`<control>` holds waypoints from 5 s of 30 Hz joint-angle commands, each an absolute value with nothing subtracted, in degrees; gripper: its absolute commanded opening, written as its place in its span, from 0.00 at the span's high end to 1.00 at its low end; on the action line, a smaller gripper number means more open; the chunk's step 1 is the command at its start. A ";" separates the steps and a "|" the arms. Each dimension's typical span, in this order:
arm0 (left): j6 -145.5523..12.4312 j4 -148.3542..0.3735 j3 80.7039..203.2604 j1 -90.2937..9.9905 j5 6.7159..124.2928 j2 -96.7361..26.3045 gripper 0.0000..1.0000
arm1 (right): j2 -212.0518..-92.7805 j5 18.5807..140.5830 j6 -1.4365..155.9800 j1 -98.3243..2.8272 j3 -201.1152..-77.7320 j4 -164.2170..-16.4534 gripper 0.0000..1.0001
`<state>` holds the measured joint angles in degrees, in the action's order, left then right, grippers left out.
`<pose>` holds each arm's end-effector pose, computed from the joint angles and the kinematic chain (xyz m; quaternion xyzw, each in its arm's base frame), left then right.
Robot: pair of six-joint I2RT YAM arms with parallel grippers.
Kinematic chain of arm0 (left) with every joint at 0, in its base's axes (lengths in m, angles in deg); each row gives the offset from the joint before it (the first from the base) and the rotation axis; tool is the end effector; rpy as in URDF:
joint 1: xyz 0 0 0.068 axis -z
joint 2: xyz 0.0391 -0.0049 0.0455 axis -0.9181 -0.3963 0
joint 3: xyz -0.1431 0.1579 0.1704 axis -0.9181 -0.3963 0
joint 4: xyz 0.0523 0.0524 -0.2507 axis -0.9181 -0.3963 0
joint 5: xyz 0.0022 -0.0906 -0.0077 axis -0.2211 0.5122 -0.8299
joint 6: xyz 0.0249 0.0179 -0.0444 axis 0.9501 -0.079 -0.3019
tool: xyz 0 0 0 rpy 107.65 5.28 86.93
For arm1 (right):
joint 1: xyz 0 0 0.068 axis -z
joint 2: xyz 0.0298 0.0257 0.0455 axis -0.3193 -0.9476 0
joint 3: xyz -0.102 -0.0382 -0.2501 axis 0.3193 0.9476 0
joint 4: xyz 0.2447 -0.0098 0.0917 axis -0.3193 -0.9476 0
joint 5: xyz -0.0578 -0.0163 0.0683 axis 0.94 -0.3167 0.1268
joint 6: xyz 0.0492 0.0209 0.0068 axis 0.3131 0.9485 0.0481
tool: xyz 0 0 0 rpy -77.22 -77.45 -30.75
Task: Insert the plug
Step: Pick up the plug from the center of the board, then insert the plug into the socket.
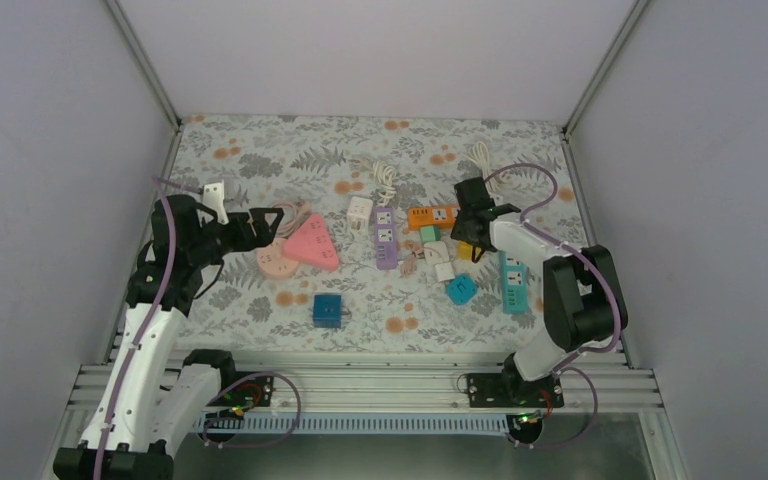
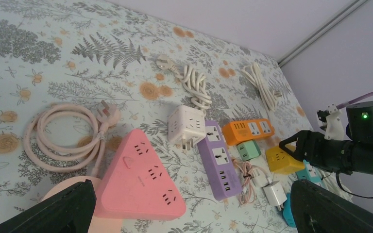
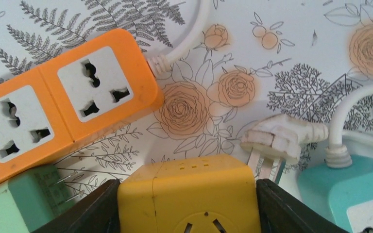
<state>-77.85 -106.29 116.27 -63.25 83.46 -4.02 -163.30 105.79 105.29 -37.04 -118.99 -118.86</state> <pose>0.1656 -0.0256 0.3175 -0.0259 0.8424 -0.3034 0.4446 0.2932 0.0858 0.1804 0.1711 0.9504 -0.0487 0.2550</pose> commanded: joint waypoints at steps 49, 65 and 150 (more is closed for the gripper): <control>-75.22 -73.28 104.40 -36.42 79.14 -5.37 0.03 | -153.56 25.97 135.86 -45.29 -116.33 -75.08 0.44; -56.90 -45.28 106.73 -30.09 90.63 -22.87 0.28 | -148.64 22.17 159.13 -45.82 -113.54 -58.30 0.44; -89.06 -93.06 109.19 -49.85 61.53 -21.24 0.14 | -174.24 78.26 103.32 -63.13 -145.41 -107.99 0.45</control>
<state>-84.21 -91.69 112.20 -47.65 55.00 -20.39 -172.24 80.96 105.68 -61.25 -142.09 -114.41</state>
